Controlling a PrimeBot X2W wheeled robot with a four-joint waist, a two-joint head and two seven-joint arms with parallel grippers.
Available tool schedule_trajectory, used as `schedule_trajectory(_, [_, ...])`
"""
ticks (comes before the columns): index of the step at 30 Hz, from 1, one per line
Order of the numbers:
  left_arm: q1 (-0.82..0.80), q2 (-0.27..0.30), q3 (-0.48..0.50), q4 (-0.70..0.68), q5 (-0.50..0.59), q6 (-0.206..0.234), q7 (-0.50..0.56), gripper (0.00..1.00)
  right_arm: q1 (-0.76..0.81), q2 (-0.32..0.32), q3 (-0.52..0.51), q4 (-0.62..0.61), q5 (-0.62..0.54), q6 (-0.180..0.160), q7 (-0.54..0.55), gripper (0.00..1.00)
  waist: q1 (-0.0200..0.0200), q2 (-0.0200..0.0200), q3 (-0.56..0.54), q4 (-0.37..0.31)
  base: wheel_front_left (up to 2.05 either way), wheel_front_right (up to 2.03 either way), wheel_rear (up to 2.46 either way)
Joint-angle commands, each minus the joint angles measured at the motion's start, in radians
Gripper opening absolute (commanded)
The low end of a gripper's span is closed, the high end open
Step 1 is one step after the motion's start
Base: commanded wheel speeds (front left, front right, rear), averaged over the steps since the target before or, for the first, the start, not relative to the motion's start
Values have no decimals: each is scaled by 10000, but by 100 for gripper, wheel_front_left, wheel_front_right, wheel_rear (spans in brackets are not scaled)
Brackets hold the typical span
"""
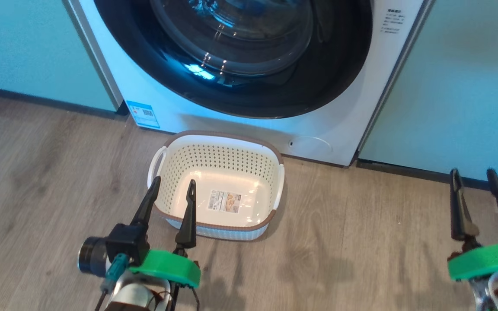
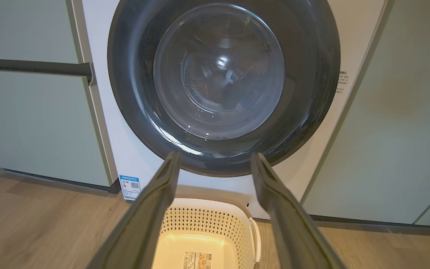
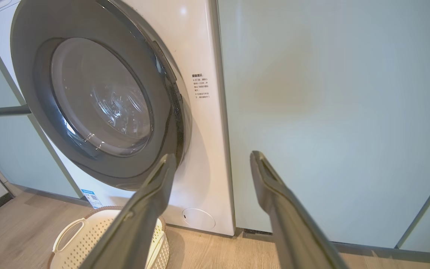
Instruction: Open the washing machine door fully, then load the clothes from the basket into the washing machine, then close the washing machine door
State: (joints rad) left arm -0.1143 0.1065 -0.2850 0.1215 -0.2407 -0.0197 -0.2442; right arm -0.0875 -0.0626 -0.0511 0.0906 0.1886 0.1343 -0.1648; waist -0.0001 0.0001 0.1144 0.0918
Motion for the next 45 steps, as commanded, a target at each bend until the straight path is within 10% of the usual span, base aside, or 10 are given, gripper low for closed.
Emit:
schedule_trajectory(1, [-210,177,418,-369,-58,57,35,100,-127,-12,157,-467,-54,-36,51,100,1,-1,-72,-83,0,0,0])
schedule_trajectory(45, [166,435,355,-626,-244,580,64,100,1900,123,-177,-2363,35,-36,918,100,1,-1,-288,-378,0,0,0])
